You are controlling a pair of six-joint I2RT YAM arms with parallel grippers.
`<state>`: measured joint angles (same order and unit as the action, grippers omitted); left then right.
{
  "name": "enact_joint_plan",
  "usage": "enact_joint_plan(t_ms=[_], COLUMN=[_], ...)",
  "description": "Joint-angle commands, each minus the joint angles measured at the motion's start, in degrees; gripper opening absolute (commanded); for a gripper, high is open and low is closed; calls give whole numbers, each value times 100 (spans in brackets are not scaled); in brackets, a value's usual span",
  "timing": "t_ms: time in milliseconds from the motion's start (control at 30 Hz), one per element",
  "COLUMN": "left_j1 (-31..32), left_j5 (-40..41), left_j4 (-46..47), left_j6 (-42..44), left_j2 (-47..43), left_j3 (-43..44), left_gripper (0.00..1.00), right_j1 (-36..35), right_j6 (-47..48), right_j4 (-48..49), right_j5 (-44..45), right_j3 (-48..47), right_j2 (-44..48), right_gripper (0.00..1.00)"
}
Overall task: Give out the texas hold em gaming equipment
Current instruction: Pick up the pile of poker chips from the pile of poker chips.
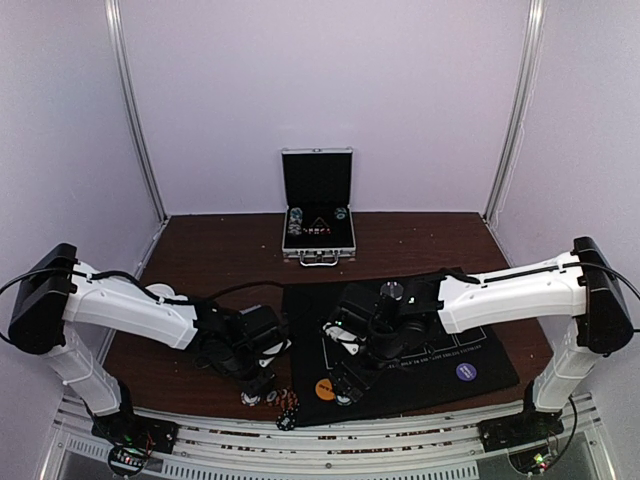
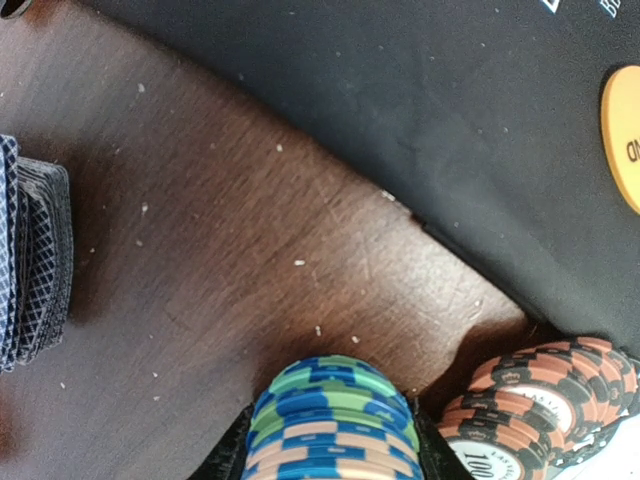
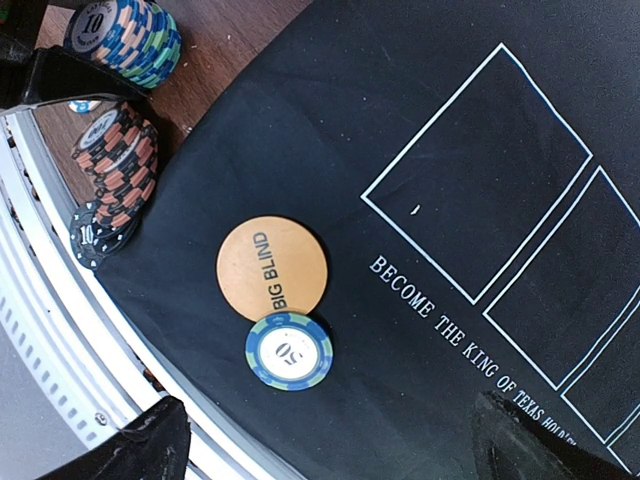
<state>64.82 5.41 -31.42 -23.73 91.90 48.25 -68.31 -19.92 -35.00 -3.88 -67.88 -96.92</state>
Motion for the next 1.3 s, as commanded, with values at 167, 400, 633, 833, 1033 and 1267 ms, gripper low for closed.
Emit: enact_joint_plan(t_ms=[167,400,633,833,1033,1267], left_j1=[-4,3,73,258,269,286], left_j5=[854,814,549,497,422,397], left_j4=[-477,-534,154,496,662,710], left_j6=[-327,-187,393,697,794,779], left_j2=[-315,-471,12,782,1140,1361], left_j3=[460,812,1141,1607,1693,1646], left_gripper=[0,0,0,0,0,0], right_j1=[101,329,662,822,872,873], right_j6=[-97,-177,-248,-290,-380,-359], right_j4=[1,192,398,321,469,458], right_j5=[175,151,72,126,57,-21], right_j3=[82,317,608,738,957,948], right_j2=[339,664,996,1232,1436,1398], right_gripper=[100,100,100,100,100,100])
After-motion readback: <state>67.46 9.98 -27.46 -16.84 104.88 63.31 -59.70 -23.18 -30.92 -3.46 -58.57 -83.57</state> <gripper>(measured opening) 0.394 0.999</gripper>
